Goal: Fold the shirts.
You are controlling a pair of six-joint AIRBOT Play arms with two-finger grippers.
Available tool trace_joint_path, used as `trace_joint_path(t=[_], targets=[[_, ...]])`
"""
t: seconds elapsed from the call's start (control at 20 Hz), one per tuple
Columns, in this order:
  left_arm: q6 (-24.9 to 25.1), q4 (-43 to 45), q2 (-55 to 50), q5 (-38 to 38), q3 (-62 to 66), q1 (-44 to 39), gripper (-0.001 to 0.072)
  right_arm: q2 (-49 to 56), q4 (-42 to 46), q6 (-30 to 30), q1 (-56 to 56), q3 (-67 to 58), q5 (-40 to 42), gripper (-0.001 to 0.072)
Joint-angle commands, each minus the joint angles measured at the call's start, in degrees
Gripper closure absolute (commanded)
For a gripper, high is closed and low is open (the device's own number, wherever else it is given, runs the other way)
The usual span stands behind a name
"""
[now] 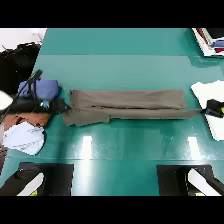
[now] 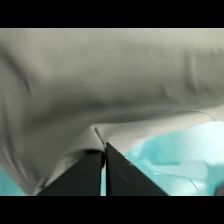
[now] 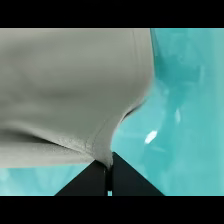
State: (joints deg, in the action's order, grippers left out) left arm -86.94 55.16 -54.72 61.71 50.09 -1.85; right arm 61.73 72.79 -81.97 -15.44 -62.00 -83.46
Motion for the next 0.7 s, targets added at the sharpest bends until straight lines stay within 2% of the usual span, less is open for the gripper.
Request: trace_joint_path(t=[0.0,0.15,0.2,0.25,0.3,0.5,0.55,0.6,0.65], targets=[[4.0,0.1,-16.9,-3.8,10.3,0.1,0.0677,13.1,-7.1,1.6,0.3,-8.4,3.0,0.0692],[4.4,0.1,-28.2,-5.4,17.1,0.1,0.0674,22.9,-11.0,1.6,0.7,-15.0,4.7,0.0676],[4.3,0.0,-30.5,-5.6,18.7,0.2,0.0510,25.4,-12.9,1.7,0.7,-17.0,5.1,0.0518],[3.8,-0.2,-32.0,-5.6,20.0,0.2,0.0171,27.8,-14.2,1.8,0.4,-19.1,5.0,0.0359],[2.8,-0.3,-32.5,-5.6,20.8,0.2,0.0094,29.7,-15.0,3.0,0.0,-20.8,4.0,0.0327],[2.9,-0.7,-32.1,-1.0,23.9,0.0,0.0113,33.1,-14.7,9.3,-3.2,-21.6,-0.5,0.0317],[2.9,-2.7,-32.1,0.0,23.9,0.1,0.0178,33.1,-14.6,10.6,-4.4,-20.0,-0.4,0.0163],[3.2,-4.2,-32.1,0.5,23.9,0.0,0.0512,33.1,-14.8,11.6,-6.0,-17.8,0.5,0.0075],[4.4,-5.2,-32.1,0.3,23.9,-0.4,0.0663,33.2,-14.8,12.6,-7.4,-15.8,1.5,0.0076]])
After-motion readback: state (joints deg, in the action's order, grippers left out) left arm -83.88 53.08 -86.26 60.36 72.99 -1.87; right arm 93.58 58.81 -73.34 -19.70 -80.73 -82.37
